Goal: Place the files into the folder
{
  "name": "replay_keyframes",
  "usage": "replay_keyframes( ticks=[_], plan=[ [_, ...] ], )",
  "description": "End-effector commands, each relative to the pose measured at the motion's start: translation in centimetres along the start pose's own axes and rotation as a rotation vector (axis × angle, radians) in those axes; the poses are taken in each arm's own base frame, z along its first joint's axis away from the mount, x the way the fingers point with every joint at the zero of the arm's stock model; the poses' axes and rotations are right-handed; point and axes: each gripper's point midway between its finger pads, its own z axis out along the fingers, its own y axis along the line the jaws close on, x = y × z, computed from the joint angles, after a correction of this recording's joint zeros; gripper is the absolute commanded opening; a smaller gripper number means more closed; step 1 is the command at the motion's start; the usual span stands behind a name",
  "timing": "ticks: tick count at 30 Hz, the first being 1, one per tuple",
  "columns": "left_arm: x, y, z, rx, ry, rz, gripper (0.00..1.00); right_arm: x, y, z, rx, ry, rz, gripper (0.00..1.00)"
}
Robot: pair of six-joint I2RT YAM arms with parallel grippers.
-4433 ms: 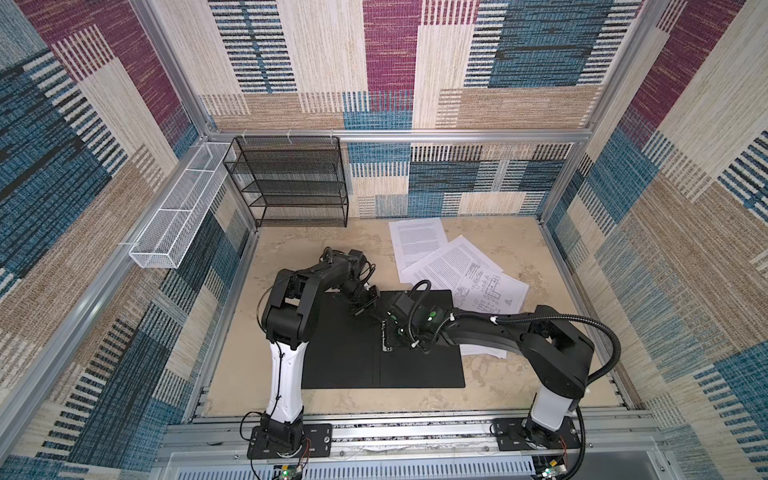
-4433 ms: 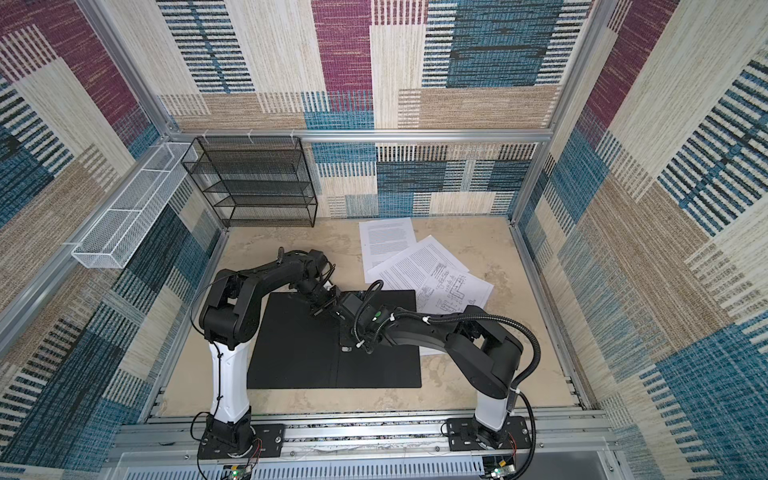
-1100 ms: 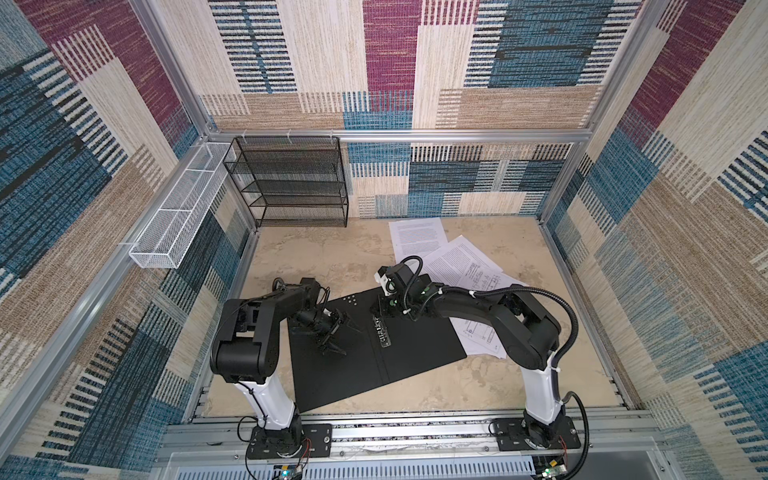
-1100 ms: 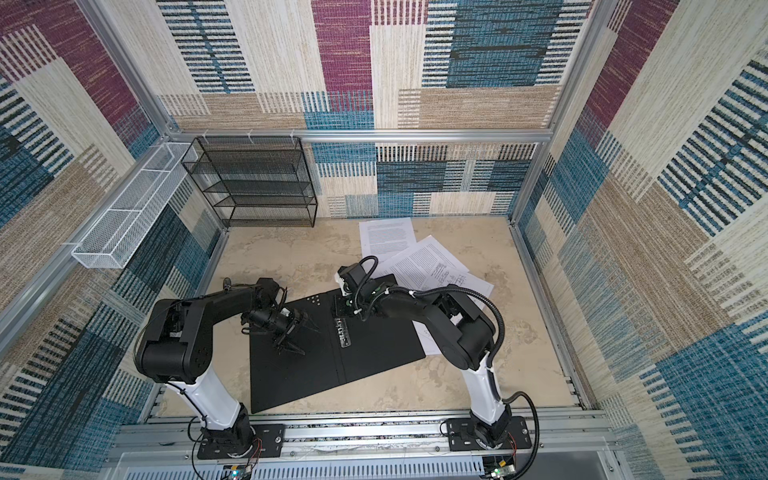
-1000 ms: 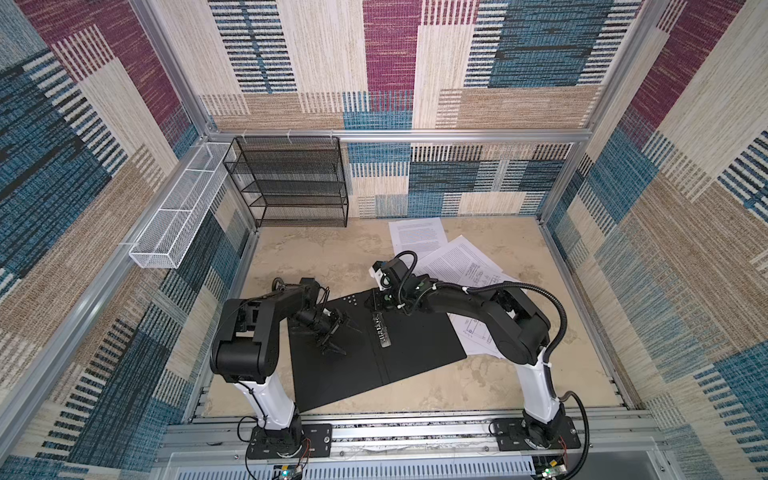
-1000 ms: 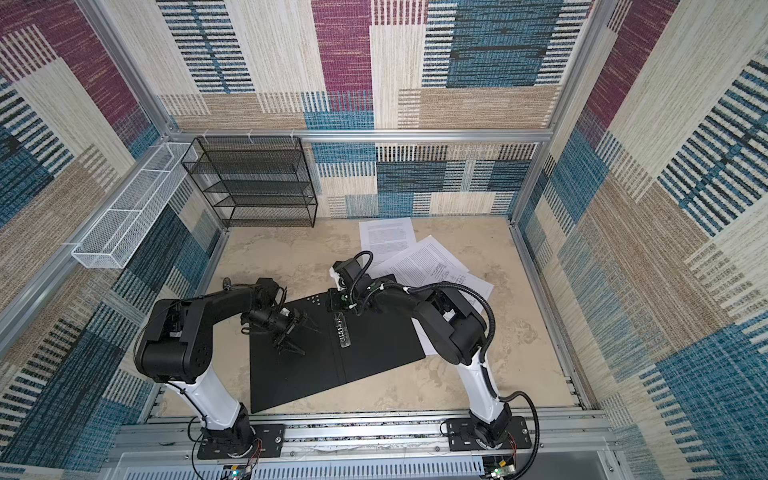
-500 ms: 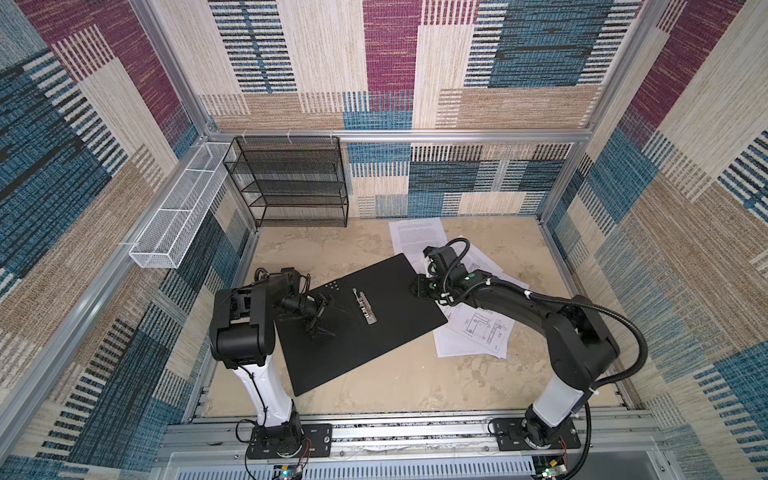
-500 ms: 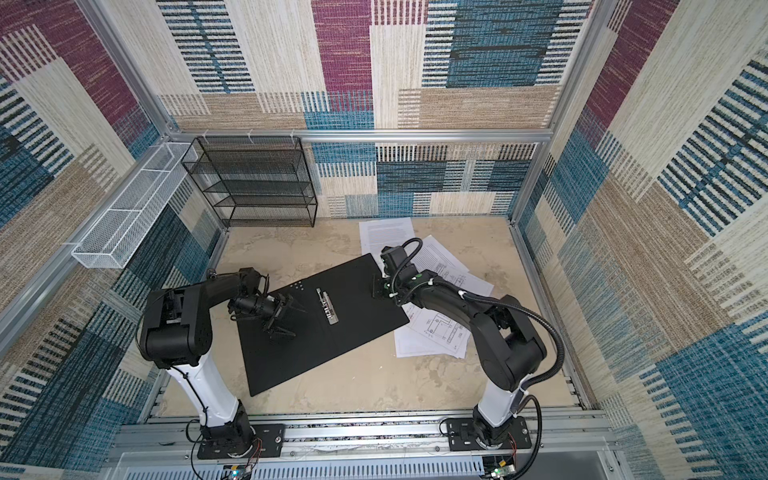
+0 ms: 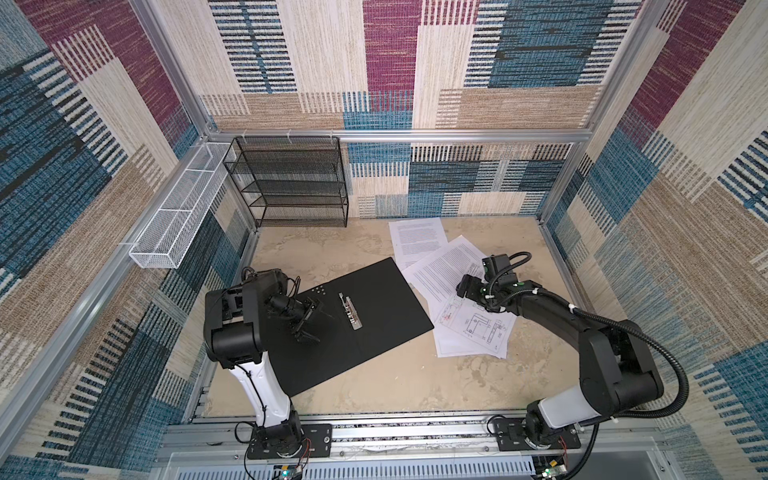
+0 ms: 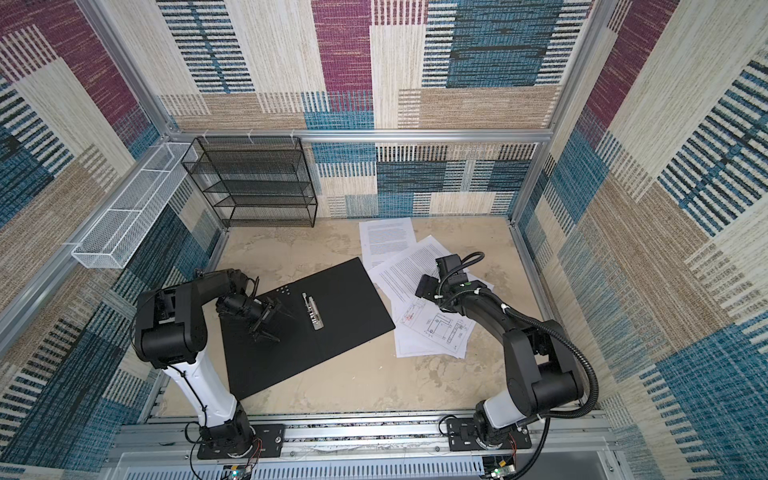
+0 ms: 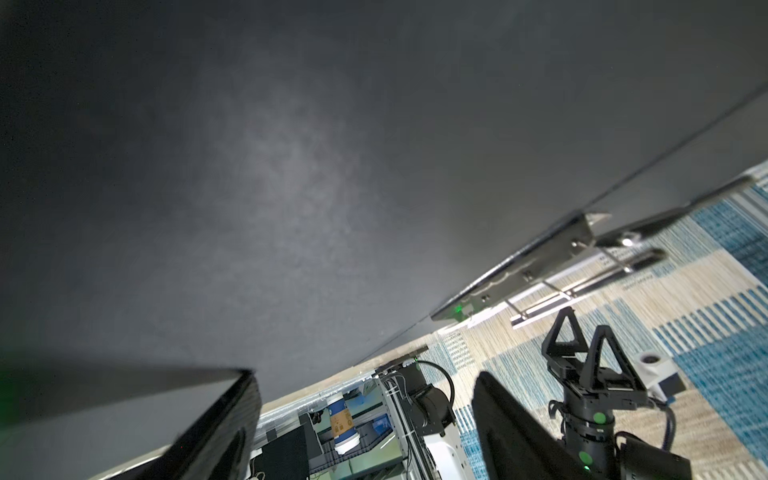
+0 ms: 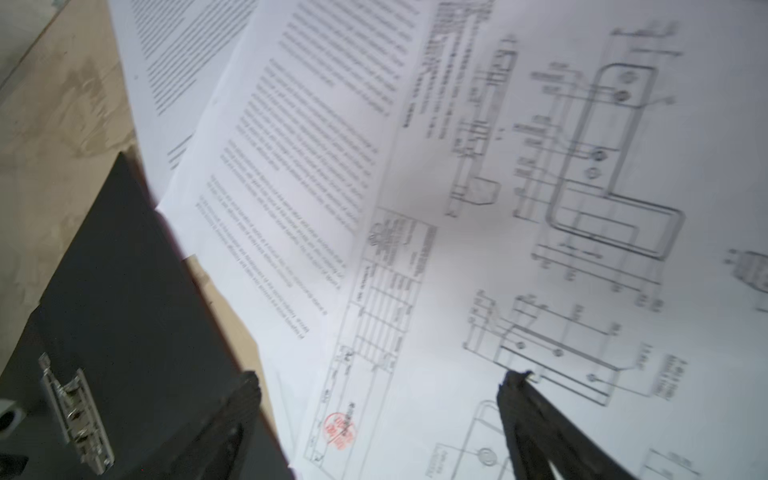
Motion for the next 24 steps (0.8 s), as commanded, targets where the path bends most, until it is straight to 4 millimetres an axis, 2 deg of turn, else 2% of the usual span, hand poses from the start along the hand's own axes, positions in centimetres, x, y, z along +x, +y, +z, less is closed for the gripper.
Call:
replay_keyframes(
  ticks=[1,3,6,8,10,13,17,22,24],
  plan=[
    [-4.0,1.5,-0.9,-0.148,-0.173,0.098,0.81,-1.4,-0.6,-0.4,-0.002,-0.054,0.044,0.98],
    [-3.3,-0.7,-2.0,-0.094,-0.196,0.153,0.81,-2.2,-1.8,-0.9,0.010,-0.083,0.077,1.00],
    [-0.2,-4.6,-4.0,-0.046,-0.266,0.277,0.83,-3.6,-4.4,-1.8,0.053,-0.137,0.152,1.00],
    [3.2,-7.4,-4.5,-0.052,-0.321,0.391,0.86,-4.2,-6.1,-2.3,0.075,-0.167,0.211,1.00],
    [6.5,-9.9,-4.0,-0.058,-0.342,0.501,0.88,-4.7,-7.7,-2.6,0.096,-0.193,0.255,1.00],
    [11.0,-14.1,-1.2,-0.057,-0.300,0.674,0.89,-5.2,-9.0,-2.4,0.121,-0.214,0.272,1.00],
    [16.4,-19.9,4.6,-0.054,-0.182,0.899,0.89,-5.0,-10.2,-1.4,0.144,-0.187,0.284,1.00],
    [21.1,-25.9,11.3,-0.014,-0.050,1.064,0.89,-4.9,-10.9,-1.6,0.154,-0.193,0.299,1.00],
    [22.2,-27.1,14.0,-0.007,0.000,1.095,0.89,-4.9,-11.6,-1.6,0.155,-0.184,0.320,1.00]
  ],
)
